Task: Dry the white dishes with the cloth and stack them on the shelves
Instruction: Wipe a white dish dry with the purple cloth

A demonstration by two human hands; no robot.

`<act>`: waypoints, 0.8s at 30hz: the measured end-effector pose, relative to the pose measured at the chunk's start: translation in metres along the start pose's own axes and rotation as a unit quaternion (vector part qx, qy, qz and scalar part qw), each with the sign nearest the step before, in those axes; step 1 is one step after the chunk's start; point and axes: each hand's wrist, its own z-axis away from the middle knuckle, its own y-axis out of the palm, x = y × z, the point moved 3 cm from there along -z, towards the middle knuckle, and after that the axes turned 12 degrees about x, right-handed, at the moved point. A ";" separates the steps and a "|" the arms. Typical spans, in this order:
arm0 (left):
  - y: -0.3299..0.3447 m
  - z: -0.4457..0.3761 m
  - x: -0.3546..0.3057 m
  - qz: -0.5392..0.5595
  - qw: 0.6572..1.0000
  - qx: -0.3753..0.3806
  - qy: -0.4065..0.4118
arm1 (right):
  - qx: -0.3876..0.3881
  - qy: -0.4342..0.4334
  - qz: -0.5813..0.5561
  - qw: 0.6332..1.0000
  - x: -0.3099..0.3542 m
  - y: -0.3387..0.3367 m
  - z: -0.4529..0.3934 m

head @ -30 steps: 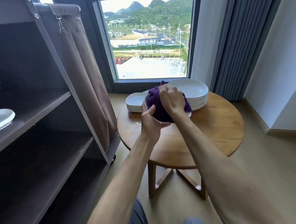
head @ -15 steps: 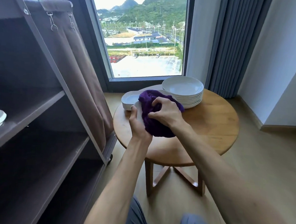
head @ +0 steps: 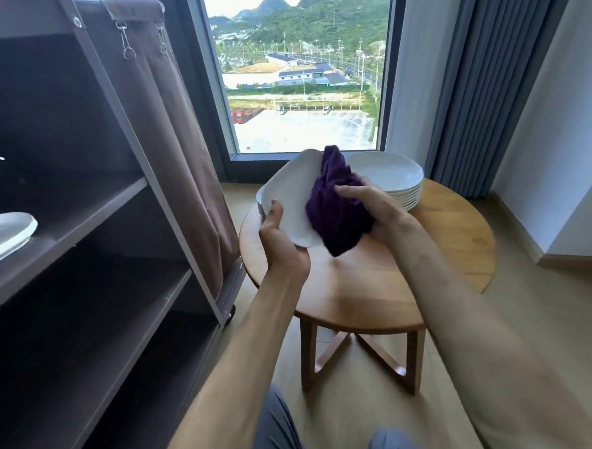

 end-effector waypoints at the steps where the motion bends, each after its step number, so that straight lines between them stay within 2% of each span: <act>1: 0.004 -0.001 0.002 0.024 1.000 -0.009 -0.001 | 0.032 -0.012 -0.066 0.997 -0.008 0.009 0.001; 3: 0.012 -0.001 0.004 0.059 0.998 -0.020 -0.005 | 0.040 -0.010 -0.165 0.986 -0.028 0.020 0.003; 5: 0.014 0.001 0.005 0.054 0.998 -0.026 0.004 | 0.015 0.024 -0.221 0.975 -0.042 0.027 0.004; 9: 0.012 0.009 0.004 -0.060 0.998 -0.002 0.019 | -0.080 0.100 -0.201 0.971 -0.058 0.021 0.006; 12: 0.004 0.007 -0.007 -0.110 0.993 -0.015 0.037 | -0.144 0.064 -0.191 0.969 -0.057 0.016 0.004; 15: -0.008 0.009 -0.026 -0.206 0.978 -0.015 0.036 | -0.191 0.006 -0.152 0.970 -0.037 -0.003 0.002; 16: -0.011 0.010 -0.035 -0.246 0.969 0.002 0.032 | -0.185 0.001 -0.115 0.976 -0.029 -0.014 0.002; 18: -0.011 0.006 -0.055 -0.318 0.947 0.051 0.008 | -0.123 0.022 -0.021 0.992 -0.018 -0.028 0.006; 20: -0.007 -0.005 -0.072 -0.342 0.936 0.084 -0.026 | -0.073 0.033 0.030 0.996 -0.016 -0.031 0.011; 22: -0.002 -0.015 -0.079 -0.306 0.947 0.095 -0.023 | -0.102 0.004 0.000 0.995 -0.020 -0.025 0.012; 24: 0.003 -0.015 -0.066 -0.259 0.962 0.078 0.028 | -0.145 -0.010 -0.094 0.985 -0.033 -0.016 0.008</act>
